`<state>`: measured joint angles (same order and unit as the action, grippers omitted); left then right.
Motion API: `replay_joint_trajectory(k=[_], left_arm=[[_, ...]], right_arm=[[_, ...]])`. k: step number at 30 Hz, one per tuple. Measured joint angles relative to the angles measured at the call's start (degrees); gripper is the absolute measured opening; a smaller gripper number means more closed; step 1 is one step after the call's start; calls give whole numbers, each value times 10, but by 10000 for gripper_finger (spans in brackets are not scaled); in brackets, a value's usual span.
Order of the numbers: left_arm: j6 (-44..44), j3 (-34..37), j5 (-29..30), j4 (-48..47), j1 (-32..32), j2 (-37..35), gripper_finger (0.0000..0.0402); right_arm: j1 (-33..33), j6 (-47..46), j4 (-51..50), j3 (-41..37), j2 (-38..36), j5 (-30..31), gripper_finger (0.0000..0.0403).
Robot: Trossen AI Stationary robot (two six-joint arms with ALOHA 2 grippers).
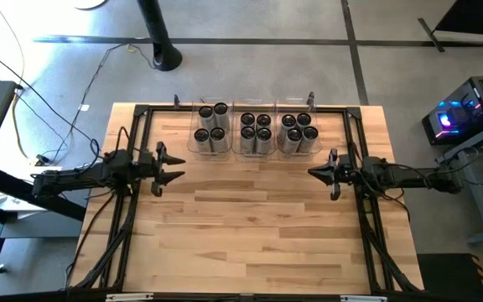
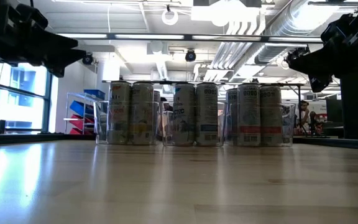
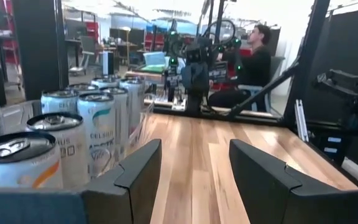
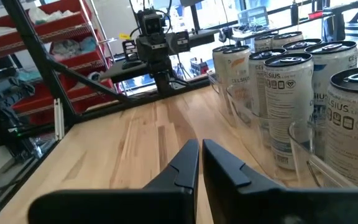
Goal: Sort soda cans
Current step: Return to Home Position
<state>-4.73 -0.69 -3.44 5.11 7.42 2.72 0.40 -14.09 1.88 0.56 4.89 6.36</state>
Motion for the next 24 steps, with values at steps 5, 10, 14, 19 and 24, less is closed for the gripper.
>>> replay_joint_trajectory(k=[5, 10, 14, 19, 24], left_arm=[[-1, 0, 0, -13, 0, 0, 182], [-1, 0, 0, -13, 0, 0, 182], [8, 0, 3, -15, -5, -2, 182], [-35, -2, -3, -44, -48, -26, 182], [20, -1, 18, -48, -85, -25, 182]], right_arm=[[0, 0, 0, 0, 0, -1, 16], [0, 0, 0, 0, 0, -2, 16], [0, 0, 0, 0, 0, -1, 16], [0, 0, 1, 0, 0, -1, 16], [0, 0, 0, 0, 0, -1, 16]])
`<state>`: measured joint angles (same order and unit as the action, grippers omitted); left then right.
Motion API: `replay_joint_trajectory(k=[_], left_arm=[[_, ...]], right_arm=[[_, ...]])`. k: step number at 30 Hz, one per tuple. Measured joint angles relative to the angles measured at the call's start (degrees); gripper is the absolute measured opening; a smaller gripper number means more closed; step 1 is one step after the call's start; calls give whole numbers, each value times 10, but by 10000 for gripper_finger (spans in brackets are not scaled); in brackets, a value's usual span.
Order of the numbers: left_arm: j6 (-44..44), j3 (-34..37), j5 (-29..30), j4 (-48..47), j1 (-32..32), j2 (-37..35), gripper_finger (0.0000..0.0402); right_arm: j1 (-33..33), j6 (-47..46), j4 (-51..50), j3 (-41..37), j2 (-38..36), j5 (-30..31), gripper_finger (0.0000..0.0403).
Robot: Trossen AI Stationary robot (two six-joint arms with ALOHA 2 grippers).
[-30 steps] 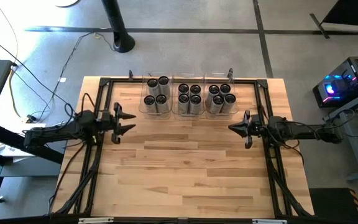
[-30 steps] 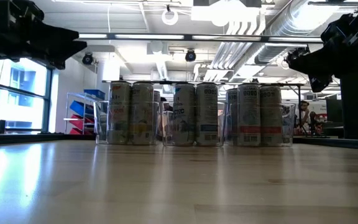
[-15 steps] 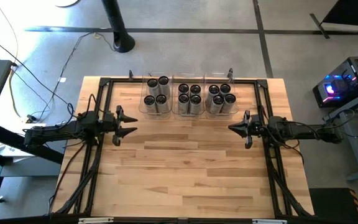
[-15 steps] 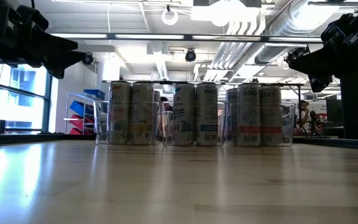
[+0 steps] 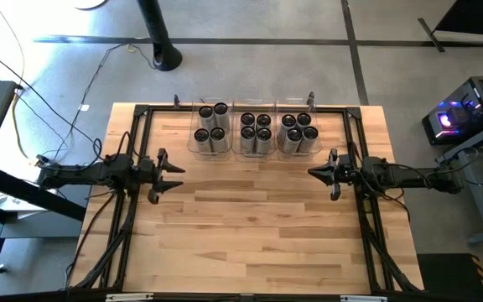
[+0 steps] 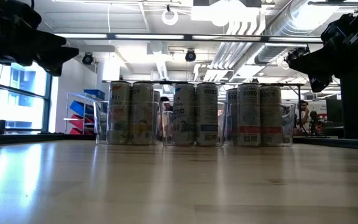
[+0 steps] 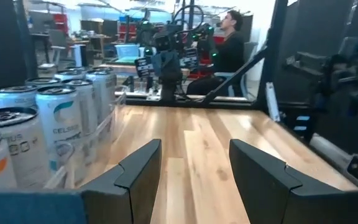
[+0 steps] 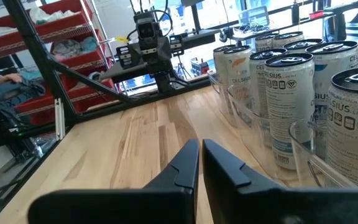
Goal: Sort soda cans
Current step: Return to Home Position
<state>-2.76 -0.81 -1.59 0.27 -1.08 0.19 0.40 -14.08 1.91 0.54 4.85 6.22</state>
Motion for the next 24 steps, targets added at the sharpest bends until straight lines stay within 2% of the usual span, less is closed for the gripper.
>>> replay_joint_trajectory(k=[2, 8, 24], left_arm=[[3, 1, 20, -2, -13, 0, 182], [-39, 1, 19, 0, -40, 0, 182], [-46, 1, 19, -1, -41, 5, 182]], right_arm=[[0, 0, 0, 0, 0, 0, 16], [0, 0, 0, 0, 0, 0, 16], [0, 0, 0, 0, 1, 0, 16]])
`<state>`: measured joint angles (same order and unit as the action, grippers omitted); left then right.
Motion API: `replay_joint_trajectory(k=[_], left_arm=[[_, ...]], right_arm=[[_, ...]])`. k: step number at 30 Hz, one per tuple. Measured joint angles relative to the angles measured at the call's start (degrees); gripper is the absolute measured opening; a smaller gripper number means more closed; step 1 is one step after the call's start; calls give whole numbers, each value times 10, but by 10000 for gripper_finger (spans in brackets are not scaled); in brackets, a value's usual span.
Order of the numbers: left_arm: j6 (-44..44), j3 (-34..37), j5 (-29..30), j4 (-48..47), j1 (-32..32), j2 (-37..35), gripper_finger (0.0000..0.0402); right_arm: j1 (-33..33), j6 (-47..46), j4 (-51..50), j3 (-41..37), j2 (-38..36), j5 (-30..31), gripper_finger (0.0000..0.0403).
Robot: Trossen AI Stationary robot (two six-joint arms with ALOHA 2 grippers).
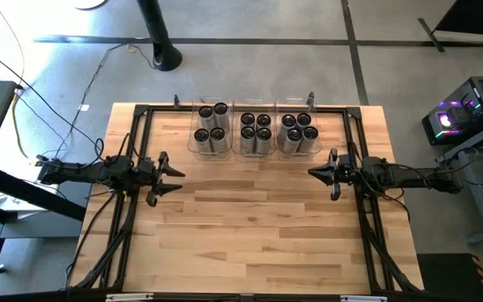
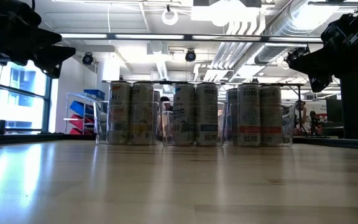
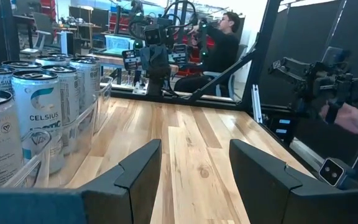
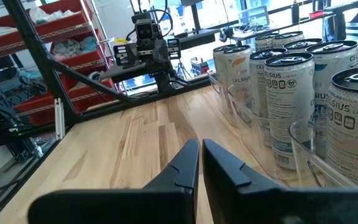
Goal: Sort soda cans
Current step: Return to Home Position
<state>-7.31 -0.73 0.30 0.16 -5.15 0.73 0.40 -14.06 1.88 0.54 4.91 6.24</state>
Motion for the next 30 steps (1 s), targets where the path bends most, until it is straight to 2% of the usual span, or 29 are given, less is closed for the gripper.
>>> replay_joint_trajectory(k=[5, 9, 11, 14, 17, 19, 22, 27, 30], left_arm=[[0, 0, 0, 0, 0, 0, 182], [0, 0, 0, 0, 0, 0, 182], [0, 0, 0, 0, 0, 0, 182], [0, 0, 0, 0, 0, 0, 182], [0, 0, 0, 0, 0, 0, 182], [0, 0, 0, 0, 0, 0, 182], [0, 0, 0, 0, 0, 0, 182], [0, 0, 0, 0, 0, 0, 182], [0, 0, 0, 0, 0, 0, 182]], right_arm=[[0, 8, 0, 0, 0, 0, 16], [0, 109, 0, 0, 0, -1, 16], [0, 147, -6, 0, 0, -49, 16], [0, 197, 2, 0, 2, -151, 16], [0, 214, 16, 0, 2, -239, 16], [0, 195, 18, 0, 2, -264, 16], [0, 156, 15, 0, -7, -229, 16], [-1, 146, -6, 0, -36, -96, 16], [-1, 183, -8, 0, -46, -82, 16]])
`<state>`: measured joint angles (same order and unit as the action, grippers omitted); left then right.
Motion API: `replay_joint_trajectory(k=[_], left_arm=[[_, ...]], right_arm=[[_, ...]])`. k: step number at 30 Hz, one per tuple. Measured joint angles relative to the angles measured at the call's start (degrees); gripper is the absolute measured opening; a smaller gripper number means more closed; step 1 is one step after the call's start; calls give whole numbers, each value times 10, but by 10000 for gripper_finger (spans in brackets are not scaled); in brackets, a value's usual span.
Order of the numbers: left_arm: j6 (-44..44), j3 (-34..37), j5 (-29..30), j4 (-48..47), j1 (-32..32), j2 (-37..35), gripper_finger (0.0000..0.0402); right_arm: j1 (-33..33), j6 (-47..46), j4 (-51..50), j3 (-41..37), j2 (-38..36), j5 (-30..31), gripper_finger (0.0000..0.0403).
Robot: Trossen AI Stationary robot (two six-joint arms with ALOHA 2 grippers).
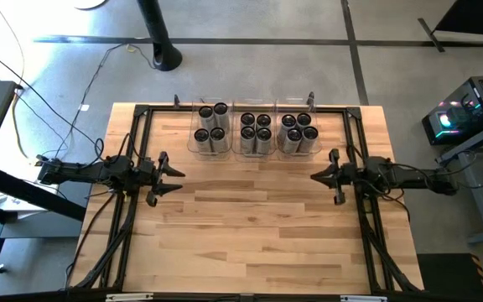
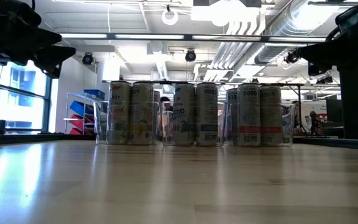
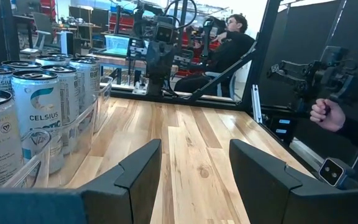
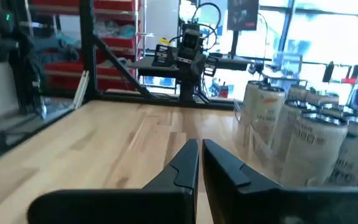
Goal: Sort soda cans
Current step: Return to Home Position
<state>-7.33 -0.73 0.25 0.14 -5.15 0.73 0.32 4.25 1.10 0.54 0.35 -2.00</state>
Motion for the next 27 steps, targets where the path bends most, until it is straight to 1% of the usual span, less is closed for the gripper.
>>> replay_joint_trajectory(k=[4, 27], left_arm=[[0, 0, 0, 0, 0, 0, 182], [0, 0, 0, 0, 0, 0, 182]], right_arm=[[0, 45, 0, 0, 0, 0, 16], [0, 48, -1, 0, 0, 1, 16]])
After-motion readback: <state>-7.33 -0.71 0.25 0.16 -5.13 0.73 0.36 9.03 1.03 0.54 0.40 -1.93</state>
